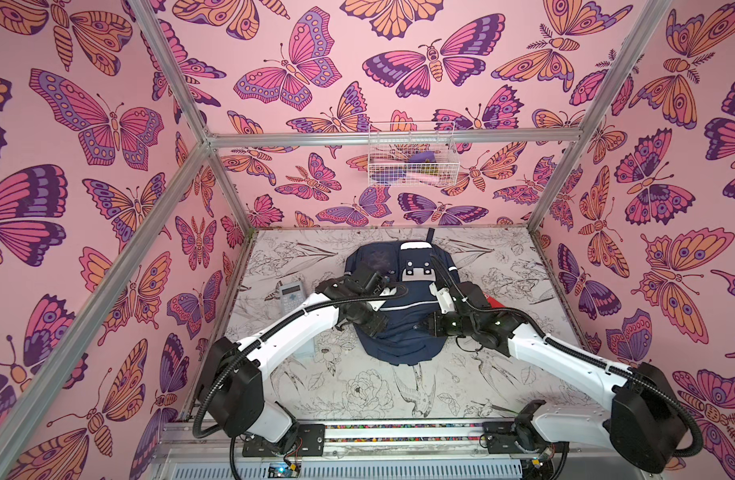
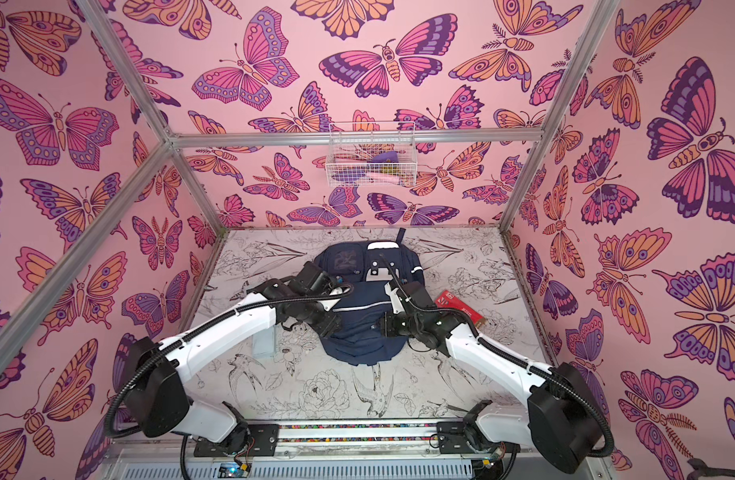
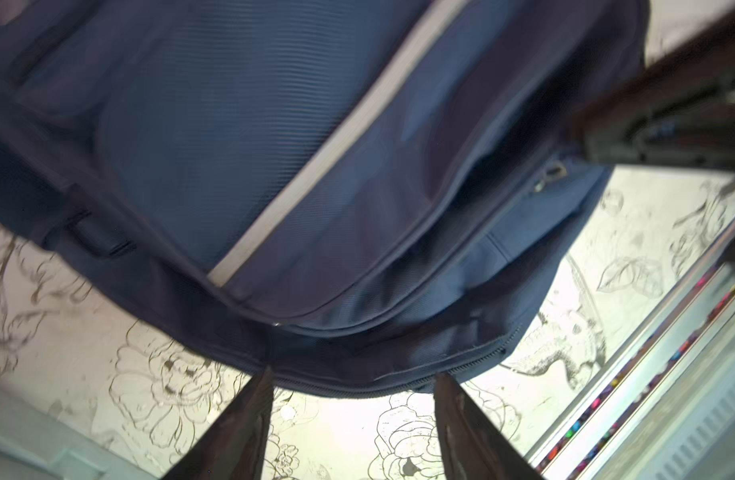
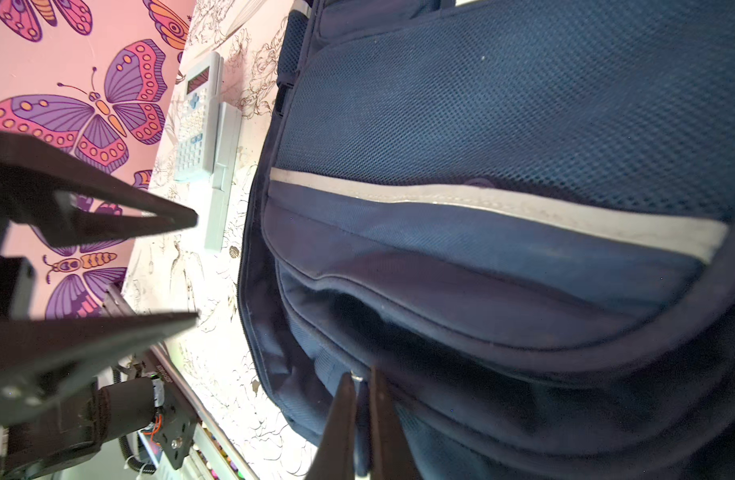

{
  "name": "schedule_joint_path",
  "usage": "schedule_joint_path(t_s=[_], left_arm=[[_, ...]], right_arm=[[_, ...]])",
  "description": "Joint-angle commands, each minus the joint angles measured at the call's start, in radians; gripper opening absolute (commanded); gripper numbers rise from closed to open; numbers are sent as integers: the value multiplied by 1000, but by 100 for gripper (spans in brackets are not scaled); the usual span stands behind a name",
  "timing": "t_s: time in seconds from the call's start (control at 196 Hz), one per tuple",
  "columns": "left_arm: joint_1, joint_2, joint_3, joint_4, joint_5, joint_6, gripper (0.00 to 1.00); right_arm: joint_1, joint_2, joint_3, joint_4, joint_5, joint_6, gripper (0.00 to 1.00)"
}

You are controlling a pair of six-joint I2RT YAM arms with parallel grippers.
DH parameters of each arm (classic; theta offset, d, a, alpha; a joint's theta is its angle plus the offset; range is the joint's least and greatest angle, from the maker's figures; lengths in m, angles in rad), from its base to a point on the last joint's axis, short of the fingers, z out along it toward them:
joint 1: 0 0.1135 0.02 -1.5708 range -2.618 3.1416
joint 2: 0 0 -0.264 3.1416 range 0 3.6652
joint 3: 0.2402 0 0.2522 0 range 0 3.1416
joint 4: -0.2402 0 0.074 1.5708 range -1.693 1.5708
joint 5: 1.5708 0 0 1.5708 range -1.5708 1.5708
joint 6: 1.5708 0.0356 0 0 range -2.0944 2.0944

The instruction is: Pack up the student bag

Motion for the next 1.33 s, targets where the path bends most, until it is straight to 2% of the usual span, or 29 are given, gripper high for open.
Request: schedule_joint_path(t_s=[0.0, 0.148, 0.23, 0.322, 0.378, 0.444, 0.5, 0.592, 0.694, 0.919, 1.011, 1.133, 1.322], left_arm=[[-2, 88, 17, 42, -33, 89, 65], [-5, 167, 31, 67, 1, 130, 68], [-4, 181, 20, 115, -76, 129, 67], [-6, 178, 16, 183, -189, 99, 56], [-5, 162, 11, 217, -170, 100, 44], [-5, 144, 15, 238, -135, 104, 13], [-4, 132, 27, 247, -122, 91, 0], [-4, 121, 52, 254, -74, 69, 0], [-3, 119, 112, 243, 29, -20, 0], [13, 215, 408, 146, 321, -421, 0], [11, 258, 493, 151, 407, -537, 0], [4, 293, 553, 157, 461, -614, 0], [7, 316, 552, 213, 524, -672, 0]], right_arm=[[-26, -2, -3, -6, -43, -13, 0], [-35, -12, -5, -9, -59, -11, 0], [-36, -15, -4, -13, -63, -12, 0], [-36, -20, -6, -21, -63, -13, 0], [-39, -23, -10, -23, -64, -12, 0], [-38, -30, -14, -23, -64, -12, 0], [-38, -35, -18, -21, -66, -13, 0], [-38, -37, -18, -14, -81, -18, 0], [-29, -38, -18, 10, -90, -18, 0], [51, -56, 21, 43, -21, -37, 0], [83, -58, 31, 61, 12, -34, 0], [134, -50, 42, 96, 70, -29, 0], [217, 24, 62, 157, 191, -39, 0]])
